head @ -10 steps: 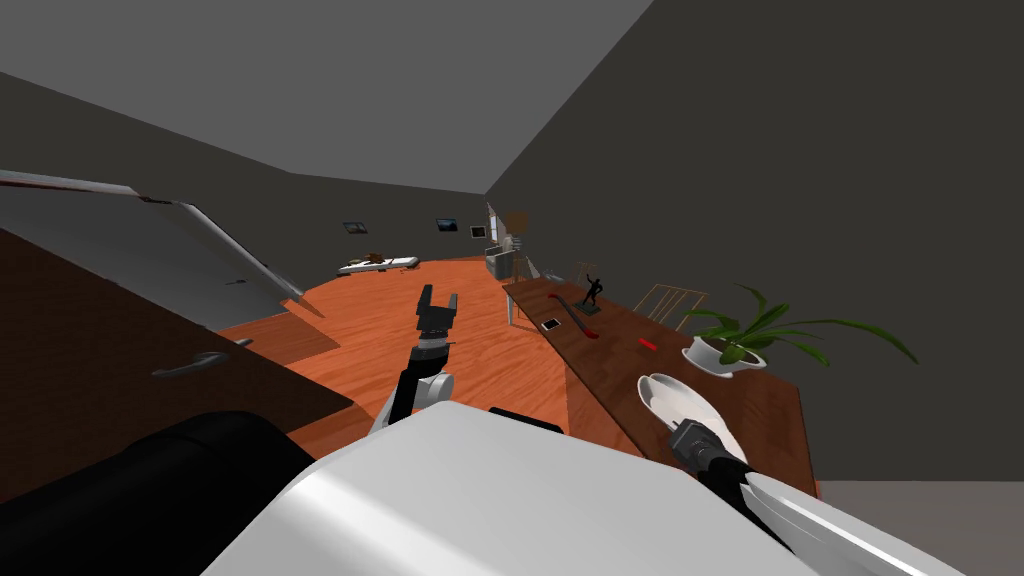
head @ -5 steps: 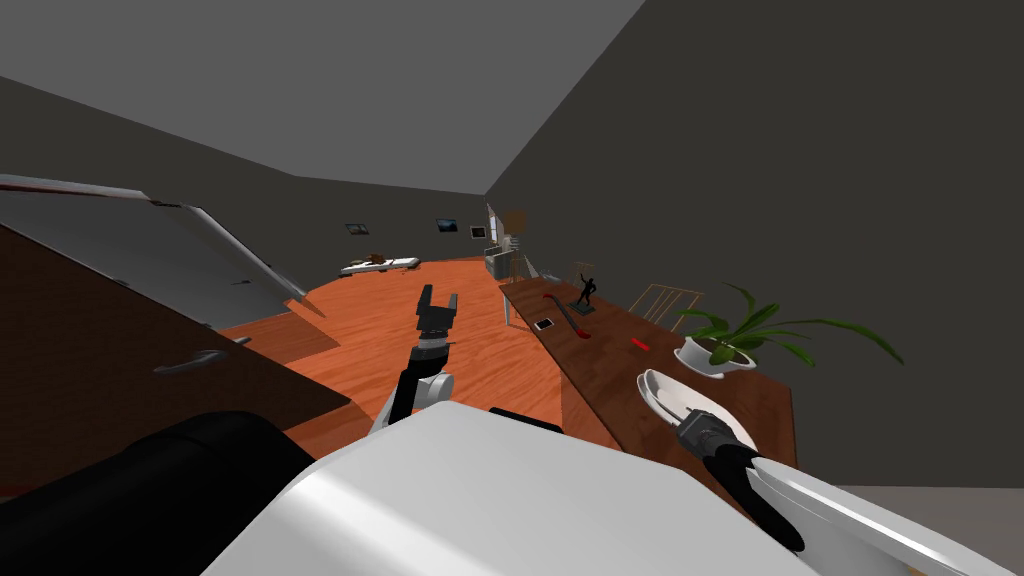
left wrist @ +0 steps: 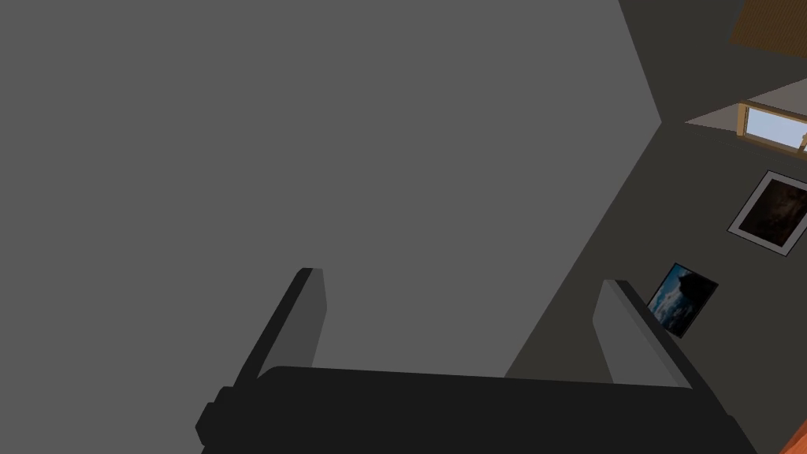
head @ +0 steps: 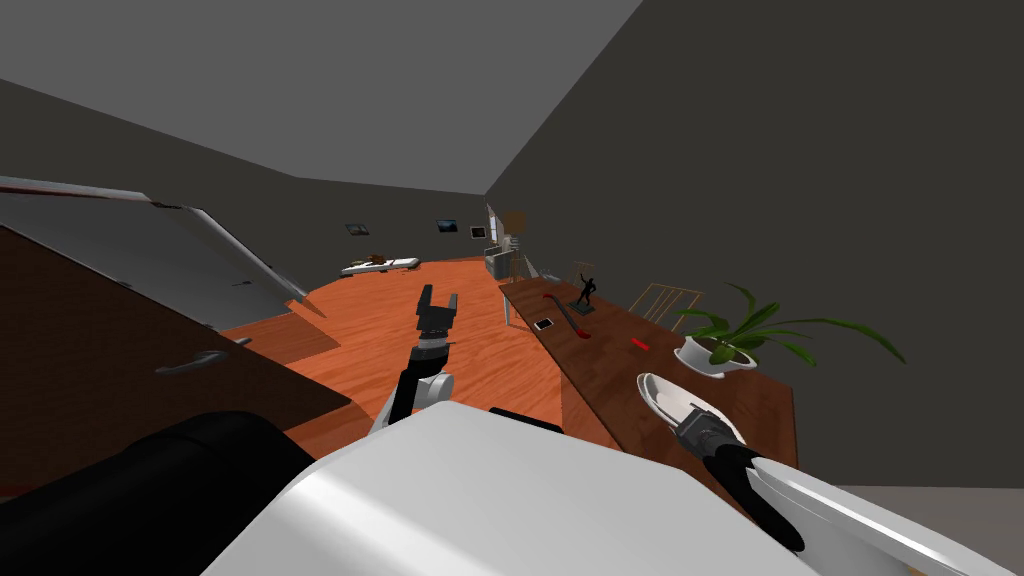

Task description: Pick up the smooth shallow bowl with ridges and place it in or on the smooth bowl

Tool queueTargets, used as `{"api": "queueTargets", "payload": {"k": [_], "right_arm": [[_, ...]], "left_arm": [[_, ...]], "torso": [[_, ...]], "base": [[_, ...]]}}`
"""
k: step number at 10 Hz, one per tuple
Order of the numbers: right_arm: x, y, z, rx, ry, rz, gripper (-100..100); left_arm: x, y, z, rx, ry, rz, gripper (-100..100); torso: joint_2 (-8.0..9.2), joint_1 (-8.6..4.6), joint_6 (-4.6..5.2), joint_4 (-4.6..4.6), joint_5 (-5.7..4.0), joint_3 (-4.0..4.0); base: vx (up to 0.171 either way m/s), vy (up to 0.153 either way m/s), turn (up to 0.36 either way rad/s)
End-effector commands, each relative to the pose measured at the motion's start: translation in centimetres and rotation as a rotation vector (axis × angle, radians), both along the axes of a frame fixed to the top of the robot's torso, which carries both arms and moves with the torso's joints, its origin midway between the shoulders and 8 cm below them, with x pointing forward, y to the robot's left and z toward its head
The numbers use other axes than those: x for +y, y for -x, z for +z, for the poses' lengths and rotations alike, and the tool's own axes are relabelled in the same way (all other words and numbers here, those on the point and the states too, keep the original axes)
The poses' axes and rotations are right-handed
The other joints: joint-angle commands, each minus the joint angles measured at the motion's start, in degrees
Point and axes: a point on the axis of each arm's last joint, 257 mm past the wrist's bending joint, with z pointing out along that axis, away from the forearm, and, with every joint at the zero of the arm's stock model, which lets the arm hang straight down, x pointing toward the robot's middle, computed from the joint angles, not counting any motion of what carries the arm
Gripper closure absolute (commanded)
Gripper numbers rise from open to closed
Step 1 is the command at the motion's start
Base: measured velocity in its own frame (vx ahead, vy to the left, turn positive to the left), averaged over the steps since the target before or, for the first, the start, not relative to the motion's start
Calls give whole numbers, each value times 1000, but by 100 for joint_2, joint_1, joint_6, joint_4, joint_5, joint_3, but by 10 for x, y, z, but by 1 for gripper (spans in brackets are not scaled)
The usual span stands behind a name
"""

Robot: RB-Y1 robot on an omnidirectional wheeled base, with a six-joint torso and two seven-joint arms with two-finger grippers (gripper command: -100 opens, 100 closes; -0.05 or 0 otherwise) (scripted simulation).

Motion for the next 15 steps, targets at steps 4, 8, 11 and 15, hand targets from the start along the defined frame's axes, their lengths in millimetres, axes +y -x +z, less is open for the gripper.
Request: {"api": "queueTargets", "payload": {"k": [4,8,11,15], "right_arm": [[15,-6,25,-6,2,32,-100],[32,-9,48,-6,5,66,-100],[38,-8,57,-5,5,79,-100],[38,-8,57,-5,6,79,0]], "left_arm": [[0,0,0,0,0,0,0],[0,0,0,0,0,0,0],[0,0,0,0,0,0,0],[0,0,0,0,0,0,0]], "torso": [[-9,-2,0,-2,0,-5],[-10,-2,1,-2,0,-6],[-9,-1,0,-2,0,-6],[0,0,-1,0,-1,0]], "base": [[25,-10,-78],[28,-12,-81],[22,-6,-60],[0,0,0]]}}
